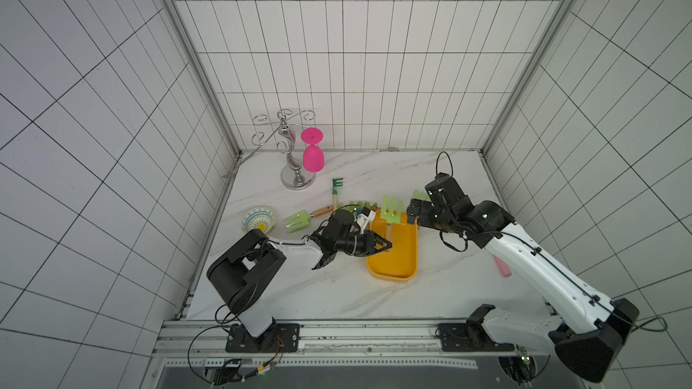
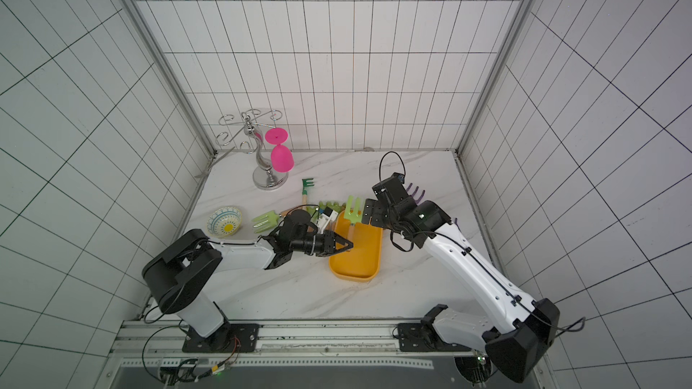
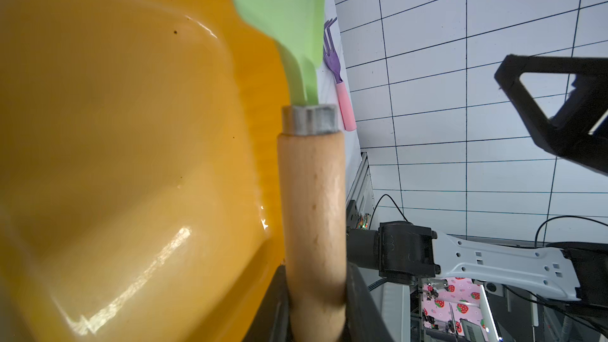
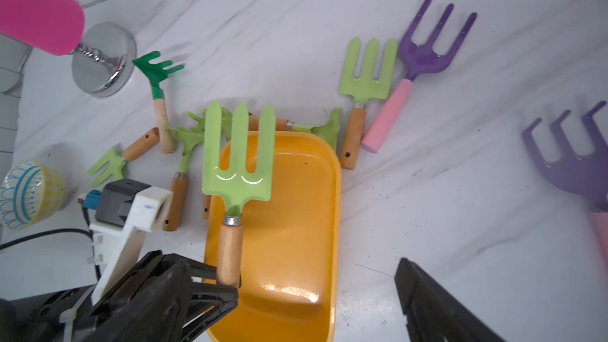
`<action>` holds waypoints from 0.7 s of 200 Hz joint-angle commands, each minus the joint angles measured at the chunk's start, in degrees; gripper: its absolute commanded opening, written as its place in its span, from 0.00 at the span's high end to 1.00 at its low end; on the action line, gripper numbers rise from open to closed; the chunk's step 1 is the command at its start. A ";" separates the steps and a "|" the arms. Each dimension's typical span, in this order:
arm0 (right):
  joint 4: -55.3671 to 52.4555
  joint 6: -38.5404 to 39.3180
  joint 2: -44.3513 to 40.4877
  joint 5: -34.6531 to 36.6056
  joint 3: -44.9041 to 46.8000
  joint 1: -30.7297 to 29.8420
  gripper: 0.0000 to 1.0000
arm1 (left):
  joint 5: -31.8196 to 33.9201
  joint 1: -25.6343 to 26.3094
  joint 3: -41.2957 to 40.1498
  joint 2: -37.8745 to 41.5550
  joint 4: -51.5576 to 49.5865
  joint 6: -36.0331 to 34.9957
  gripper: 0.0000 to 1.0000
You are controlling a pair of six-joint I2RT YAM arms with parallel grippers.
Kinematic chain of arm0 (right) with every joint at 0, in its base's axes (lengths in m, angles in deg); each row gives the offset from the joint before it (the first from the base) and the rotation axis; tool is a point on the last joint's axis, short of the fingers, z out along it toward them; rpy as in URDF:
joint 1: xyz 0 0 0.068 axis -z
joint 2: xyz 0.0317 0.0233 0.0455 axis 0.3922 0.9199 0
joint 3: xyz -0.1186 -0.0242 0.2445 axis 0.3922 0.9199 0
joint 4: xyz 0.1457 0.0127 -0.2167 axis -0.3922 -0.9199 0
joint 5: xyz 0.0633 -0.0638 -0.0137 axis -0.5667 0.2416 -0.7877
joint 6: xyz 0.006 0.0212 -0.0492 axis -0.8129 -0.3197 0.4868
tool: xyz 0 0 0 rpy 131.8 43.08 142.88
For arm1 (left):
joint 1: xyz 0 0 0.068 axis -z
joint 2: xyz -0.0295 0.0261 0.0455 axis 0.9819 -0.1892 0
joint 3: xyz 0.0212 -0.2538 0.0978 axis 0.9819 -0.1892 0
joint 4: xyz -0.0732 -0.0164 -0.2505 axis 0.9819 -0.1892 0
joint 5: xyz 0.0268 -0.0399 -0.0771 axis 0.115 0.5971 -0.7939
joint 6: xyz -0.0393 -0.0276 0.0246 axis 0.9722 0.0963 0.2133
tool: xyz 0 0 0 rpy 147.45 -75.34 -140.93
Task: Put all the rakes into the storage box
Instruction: Place the rake in the storage box.
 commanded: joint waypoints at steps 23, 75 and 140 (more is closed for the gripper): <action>-5.62 4.48 -0.78 -1.55 6.57 10.21 0.01 | 2.79 1.88 -3.21 -4.01 12.01 8.46 0.91; -3.76 7.87 4.17 -5.19 8.28 16.90 0.01 | 2.58 2.04 -2.34 -6.84 8.61 11.73 0.90; 0.66 9.58 12.51 -9.03 7.20 20.38 0.01 | 2.00 2.22 0.18 -4.16 -3.86 13.62 0.77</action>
